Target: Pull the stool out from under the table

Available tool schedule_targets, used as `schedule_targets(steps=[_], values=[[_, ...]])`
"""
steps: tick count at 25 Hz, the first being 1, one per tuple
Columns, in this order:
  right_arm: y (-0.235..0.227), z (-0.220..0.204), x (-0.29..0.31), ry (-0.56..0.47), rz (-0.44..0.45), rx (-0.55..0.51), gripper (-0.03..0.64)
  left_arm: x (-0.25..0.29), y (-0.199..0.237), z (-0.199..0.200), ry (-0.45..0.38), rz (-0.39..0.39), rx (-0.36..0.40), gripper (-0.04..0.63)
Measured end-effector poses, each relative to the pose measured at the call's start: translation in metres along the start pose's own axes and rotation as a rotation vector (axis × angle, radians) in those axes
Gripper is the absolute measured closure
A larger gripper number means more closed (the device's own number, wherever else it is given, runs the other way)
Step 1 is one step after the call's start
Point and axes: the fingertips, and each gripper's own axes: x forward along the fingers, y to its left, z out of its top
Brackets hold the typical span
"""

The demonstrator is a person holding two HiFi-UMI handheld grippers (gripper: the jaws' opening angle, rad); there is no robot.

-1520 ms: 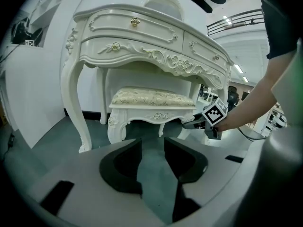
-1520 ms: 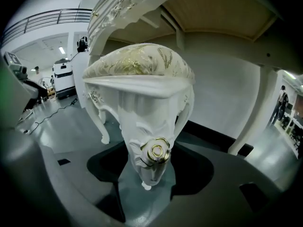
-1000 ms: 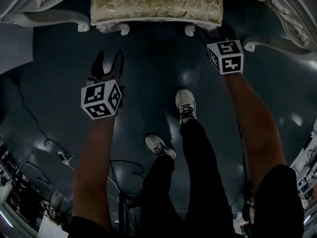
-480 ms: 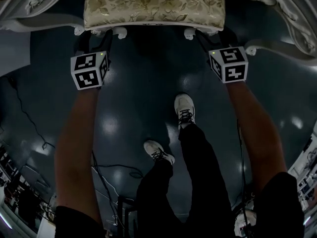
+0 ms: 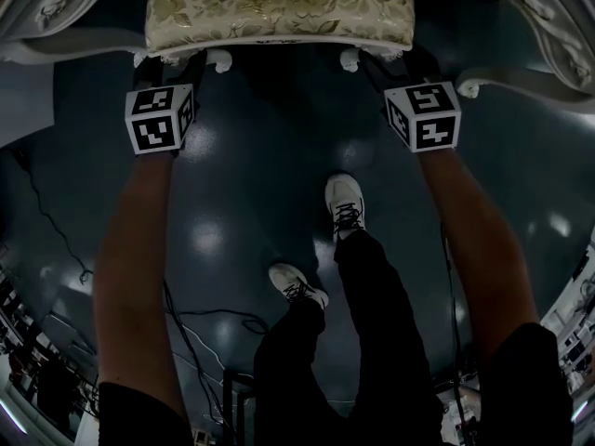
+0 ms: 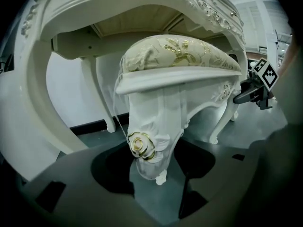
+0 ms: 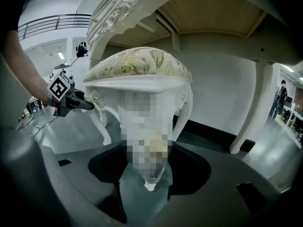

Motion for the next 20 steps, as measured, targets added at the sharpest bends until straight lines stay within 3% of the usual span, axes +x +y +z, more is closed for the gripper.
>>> schedule_targets(steps=[20], values=[[-0.0016, -0.0008, -0.0003, 0.063, -0.020, 0.021, 0.339, -0.0009, -0.0024, -0.0038, 0.057, -0.023, -0.019, 0.321]])
